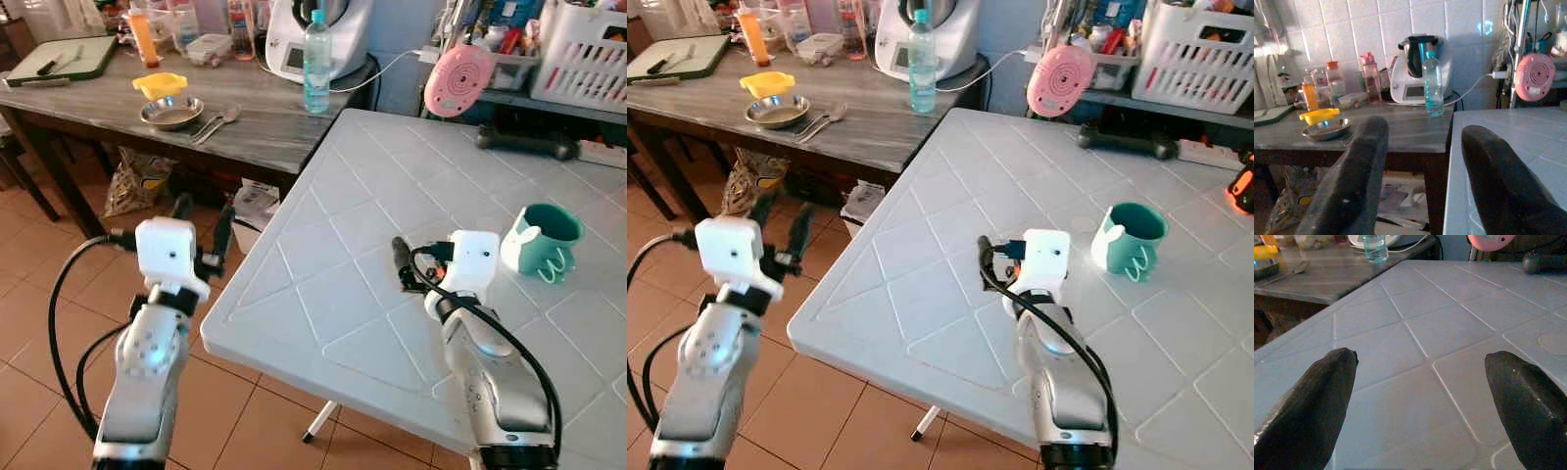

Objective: Setting the table

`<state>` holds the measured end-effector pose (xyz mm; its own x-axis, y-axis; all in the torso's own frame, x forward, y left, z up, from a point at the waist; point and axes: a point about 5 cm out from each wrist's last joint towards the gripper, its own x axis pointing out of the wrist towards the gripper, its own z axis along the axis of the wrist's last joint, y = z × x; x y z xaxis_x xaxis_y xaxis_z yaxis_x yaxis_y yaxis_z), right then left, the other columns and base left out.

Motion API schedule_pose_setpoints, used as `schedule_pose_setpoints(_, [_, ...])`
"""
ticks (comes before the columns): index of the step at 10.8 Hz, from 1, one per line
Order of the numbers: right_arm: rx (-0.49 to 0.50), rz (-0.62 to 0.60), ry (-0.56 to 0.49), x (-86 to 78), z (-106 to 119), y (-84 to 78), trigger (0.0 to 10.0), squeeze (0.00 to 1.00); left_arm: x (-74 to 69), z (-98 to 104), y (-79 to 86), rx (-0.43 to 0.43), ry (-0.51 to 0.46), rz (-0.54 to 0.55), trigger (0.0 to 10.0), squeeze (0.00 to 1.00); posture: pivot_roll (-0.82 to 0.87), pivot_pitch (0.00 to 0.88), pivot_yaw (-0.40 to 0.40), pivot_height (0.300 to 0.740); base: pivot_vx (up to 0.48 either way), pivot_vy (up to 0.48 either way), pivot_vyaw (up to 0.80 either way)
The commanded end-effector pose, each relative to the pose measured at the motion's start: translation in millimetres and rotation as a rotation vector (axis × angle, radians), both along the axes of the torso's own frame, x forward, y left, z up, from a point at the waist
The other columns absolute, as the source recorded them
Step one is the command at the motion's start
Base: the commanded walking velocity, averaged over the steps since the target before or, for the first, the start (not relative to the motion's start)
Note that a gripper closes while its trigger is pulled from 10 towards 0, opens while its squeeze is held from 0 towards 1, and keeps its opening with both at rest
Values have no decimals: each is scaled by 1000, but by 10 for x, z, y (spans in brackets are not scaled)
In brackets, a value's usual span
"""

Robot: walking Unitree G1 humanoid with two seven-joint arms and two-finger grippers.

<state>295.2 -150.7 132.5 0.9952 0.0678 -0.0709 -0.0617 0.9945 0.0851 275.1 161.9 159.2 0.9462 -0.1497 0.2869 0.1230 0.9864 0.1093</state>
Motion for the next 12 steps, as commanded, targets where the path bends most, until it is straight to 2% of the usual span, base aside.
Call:
schedule_pose_setpoints(1, [-13,3,-13,-5,29,-3,10000,1000,-17,-61,29,8,19,2,0,0,77,24,15,740,0,0,0])
schedule_pose_setpoints(3, [-25,23,-13,-12,9,10,10000,1000,-49,-115,45,5,31,12,0,0,80,21,10,740,0,0,0])
schedule_pose_setpoints(8, [-62,34,-40,-2,29,-1,10000,1000,-17,-94,38,0,15,20,0,0,76,13,3,740,0,0,0])
schedule_pose_setpoints(11, [-105,51,-109,-3,119,17,10000,1000,12,130,-3,-1,-76,18,0,0,76,15,6,740,0,0,0])
schedule_pose_setpoints(12, [-114,52,-119,-13,125,30,10000,1000,35,121,-2,8,-63,20,549,0,73,16,8,740,0,0,0])
